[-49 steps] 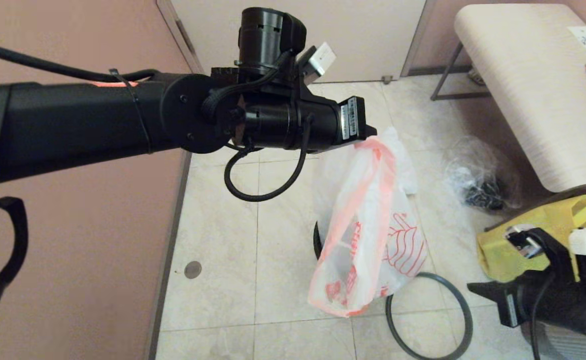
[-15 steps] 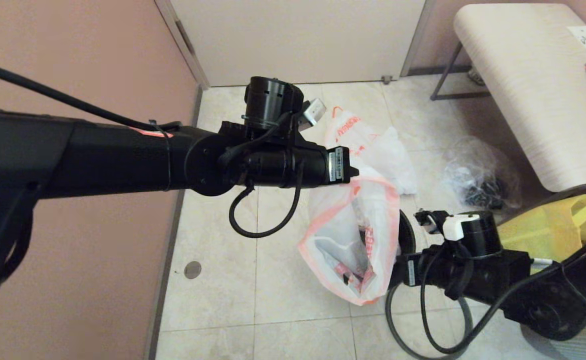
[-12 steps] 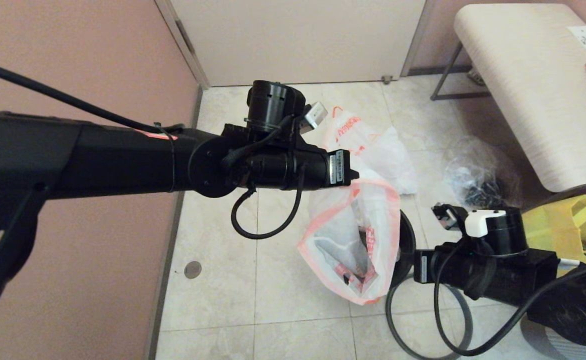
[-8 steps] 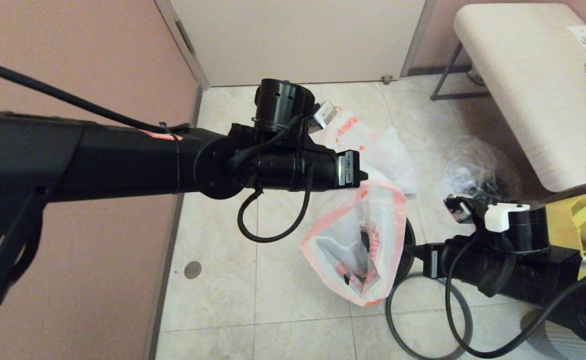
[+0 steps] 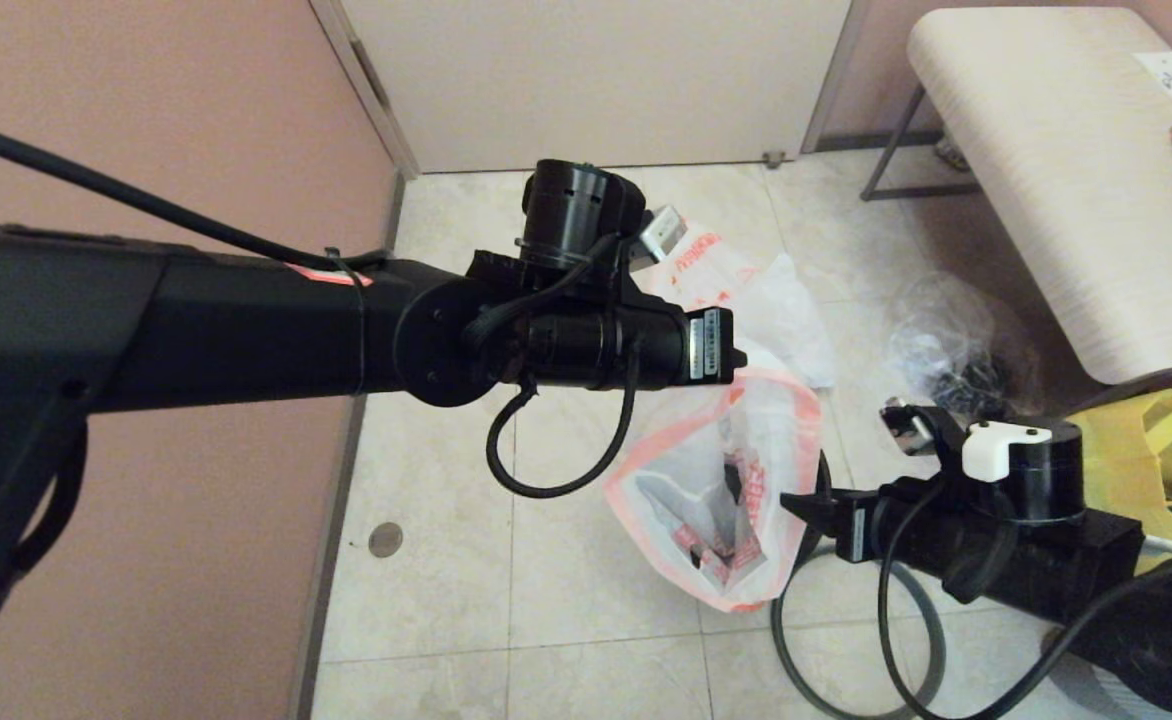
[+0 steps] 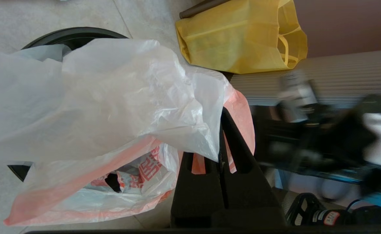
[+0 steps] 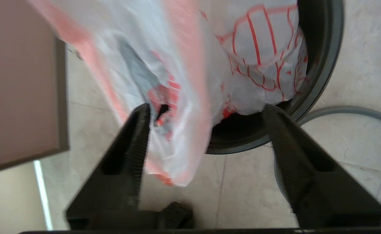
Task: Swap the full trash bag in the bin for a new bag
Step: Put the new garbage bag on the trash can
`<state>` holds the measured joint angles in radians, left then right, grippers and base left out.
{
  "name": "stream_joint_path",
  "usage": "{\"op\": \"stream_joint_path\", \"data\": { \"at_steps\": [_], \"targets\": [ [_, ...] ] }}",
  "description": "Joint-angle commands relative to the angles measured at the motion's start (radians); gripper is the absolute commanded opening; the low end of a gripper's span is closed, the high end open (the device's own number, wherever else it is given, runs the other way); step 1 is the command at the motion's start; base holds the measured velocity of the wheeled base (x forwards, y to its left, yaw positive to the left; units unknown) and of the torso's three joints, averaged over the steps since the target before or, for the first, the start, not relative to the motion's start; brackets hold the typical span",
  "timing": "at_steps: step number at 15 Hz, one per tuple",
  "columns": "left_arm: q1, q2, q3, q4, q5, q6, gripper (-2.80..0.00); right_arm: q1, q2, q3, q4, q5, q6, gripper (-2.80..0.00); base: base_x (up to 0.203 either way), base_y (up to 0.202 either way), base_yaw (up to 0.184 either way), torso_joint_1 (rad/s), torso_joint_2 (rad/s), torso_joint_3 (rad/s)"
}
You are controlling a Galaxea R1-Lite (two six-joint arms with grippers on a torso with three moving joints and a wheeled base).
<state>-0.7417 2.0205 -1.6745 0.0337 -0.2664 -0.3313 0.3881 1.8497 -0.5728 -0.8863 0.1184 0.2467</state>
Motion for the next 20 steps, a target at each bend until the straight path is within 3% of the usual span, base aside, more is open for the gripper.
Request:
{"op": "stream_joint_path", "data": {
  "at_steps": [1,2,3,8,12,13,18,20],
  "targets": [
    [0.002,-0.014,0.002,0.0,-0.002,-0.003,-2.8,0.001,0.113,-0.004,-0.053,0.001,-0.011,0.0,0.0,0.0,0.0,0.0,0.0,0.0],
    [0.002,-0.022,0.003,0.0,-0.002,-0.003,-2.8,0.002,0.159,0.0,-0.107,0.001,-0.03,0.0,0.0,0.0,0.0,0.0,0.0,0.0],
    [0.002,-0.027,0.006,0.0,-0.002,-0.003,-2.8,0.003,0.19,0.006,-0.162,0.001,-0.052,-2.8,0.0,0.0,0.0,0.0,0.0,0.0],
    [0.002,-0.034,0.016,-0.003,-0.004,-0.003,-2.8,0.006,0.197,0.008,-0.184,0.056,-0.056,-2.8,0.0,0.0,0.0,0.0,0.0,0.0],
    [0.012,-0.032,0.017,-0.002,-0.002,-0.003,-2.8,0.006,0.183,0.011,-0.183,0.056,-0.056,-2.8,0.0,0.0,0.0,0.0,0.0,0.0],
    [0.012,-0.034,0.025,-0.001,-0.001,0.0,0.0,0.006,0.178,0.011,-0.183,0.056,-0.056,-2.8,0.0,0.0,0.0,0.0,0.0,0.0],
    [0.028,-0.102,0.039,0.008,0.018,0.009,0.0,0.001,0.131,0.013,-0.183,0.054,-0.052,-2.8,0.0,0.0,0.0,0.0,0.0,0.0],
    [0.054,-0.175,0.099,0.091,0.098,0.009,0.0,-0.002,0.109,0.007,-0.195,0.046,-0.018,-2.8,0.0,0.0,0.0,0.0,0.0,0.0]
  ]
}}
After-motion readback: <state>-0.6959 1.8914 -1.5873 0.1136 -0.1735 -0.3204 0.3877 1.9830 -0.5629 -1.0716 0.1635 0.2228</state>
